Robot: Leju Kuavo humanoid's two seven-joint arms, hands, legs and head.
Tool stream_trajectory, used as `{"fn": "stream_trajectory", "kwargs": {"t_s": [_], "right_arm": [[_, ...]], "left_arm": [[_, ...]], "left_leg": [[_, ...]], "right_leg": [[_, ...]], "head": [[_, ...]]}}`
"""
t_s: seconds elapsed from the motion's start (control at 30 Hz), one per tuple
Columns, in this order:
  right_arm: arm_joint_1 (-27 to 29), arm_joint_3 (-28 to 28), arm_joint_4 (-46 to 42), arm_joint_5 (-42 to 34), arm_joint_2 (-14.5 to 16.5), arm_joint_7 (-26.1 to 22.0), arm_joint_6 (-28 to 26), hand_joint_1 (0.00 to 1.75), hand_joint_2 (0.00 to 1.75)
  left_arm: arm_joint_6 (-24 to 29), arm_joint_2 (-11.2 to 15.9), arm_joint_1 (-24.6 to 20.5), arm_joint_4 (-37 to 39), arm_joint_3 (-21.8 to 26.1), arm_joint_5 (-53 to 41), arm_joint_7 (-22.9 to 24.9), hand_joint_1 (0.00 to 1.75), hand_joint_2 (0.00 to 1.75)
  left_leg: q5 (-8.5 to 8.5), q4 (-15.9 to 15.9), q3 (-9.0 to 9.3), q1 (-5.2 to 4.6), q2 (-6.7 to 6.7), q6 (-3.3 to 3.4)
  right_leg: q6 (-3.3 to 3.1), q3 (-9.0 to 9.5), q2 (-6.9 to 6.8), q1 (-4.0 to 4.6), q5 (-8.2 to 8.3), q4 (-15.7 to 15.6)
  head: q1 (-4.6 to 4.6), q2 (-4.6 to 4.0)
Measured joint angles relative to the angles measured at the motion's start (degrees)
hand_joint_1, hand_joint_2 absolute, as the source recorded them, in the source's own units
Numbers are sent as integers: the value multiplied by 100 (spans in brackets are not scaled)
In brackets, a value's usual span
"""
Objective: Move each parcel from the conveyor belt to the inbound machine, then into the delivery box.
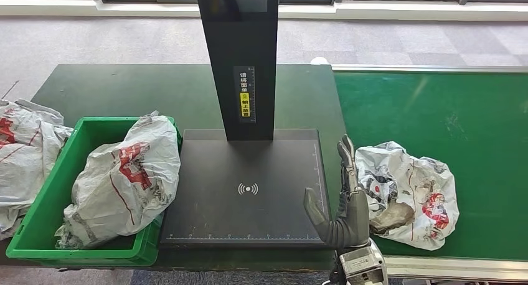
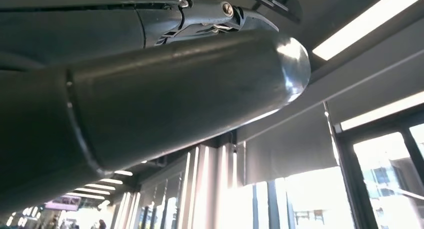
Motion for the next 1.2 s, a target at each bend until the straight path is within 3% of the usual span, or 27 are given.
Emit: {"fn": "stream_trajectory", "kwargs": {"t_s": [0.17,0.27,0.37,0.43,0.5,0.67,0.8,0.9,1.0,1.13,1.2], "right_arm": [[7,0,0,7,1,0,18,0,175],[4,0,0,-18,1,0,-21,0,175],[-43,0,8,-26,14,1,-132,0,175],[-105,0,35,1,49,2,-223,0,175],[-181,0,80,57,100,2,-253,0,175],[-329,-99,192,287,301,45,-318,0,175],[-345,-265,251,553,454,145,-702,0,175],[-342,-350,283,764,510,321,-843,0,175],[-362,-466,384,1588,523,1077,-878,0,175],[-463,-834,795,3696,478,2981,-580,0,175],[-467,-1123,1038,4728,409,3846,-455,0,175]], "left_arm": [[-34,-315,-417,265,-818,-129,89,0,0],[350,-688,-548,415,-1132,306,-176,0,0],[1071,-1421,-521,635,-1428,1943,-1100,0,0],[1300,-2035,-398,828,-1723,3225,-1954,0,0],[1388,-2605,-280,1034,-2072,3935,-2565,0,0],[1006,-3635,-222,1385,-2897,5076,-3250,0,0],[416,-4218,-227,1599,-3465,5644,-3505,0,0],[134,-4505,-230,1723,-3733,5845,-3566,0,0],[-386,-4694,-211,1805,-3895,6064,-3701,0,0],[-1217,-4908,-88,1901,-4095,6140,-3826,0,0],[-1540,-5001,-29,1945,-4135,6233,-3829,0,87]], "left_leg": [[3,1,-1,-3,2,0],[3,1,-1,-7,7,0],[1,0,0,-20,5,2],[0,-1,1,-30,5,3],[1,0,-1,-32,3,4],[0,2,-4,-38,1,14],[1,3,-4,-38,2,16],[0,3,-4,-38,8,16],[0,1,-4,-37,8,16],[1,1,-5,-37,4,16],[2,1,-6,-39,-2,19]], "right_leg": [[5,7,2,-3,12,0],[7,3,5,-8,13,-1],[11,4,5,-21,11,0],[15,3,5,-31,9,0],[17,2,4,-34,10,-1],[26,1,3,-39,16,-3],[27,1,4,-39,17,-3],[27,-1,7,-39,17,-3],[27,-2,7,-37,16,-2],[28,-1,5,-36,15,-2],[31,1,1,-36,15,-3]], "head": [[1,0],[2,0],[2,0],[1,0],[1,0],[2,0],[2,0],[2,0],[2,0],[2,0],[2,0]]}}
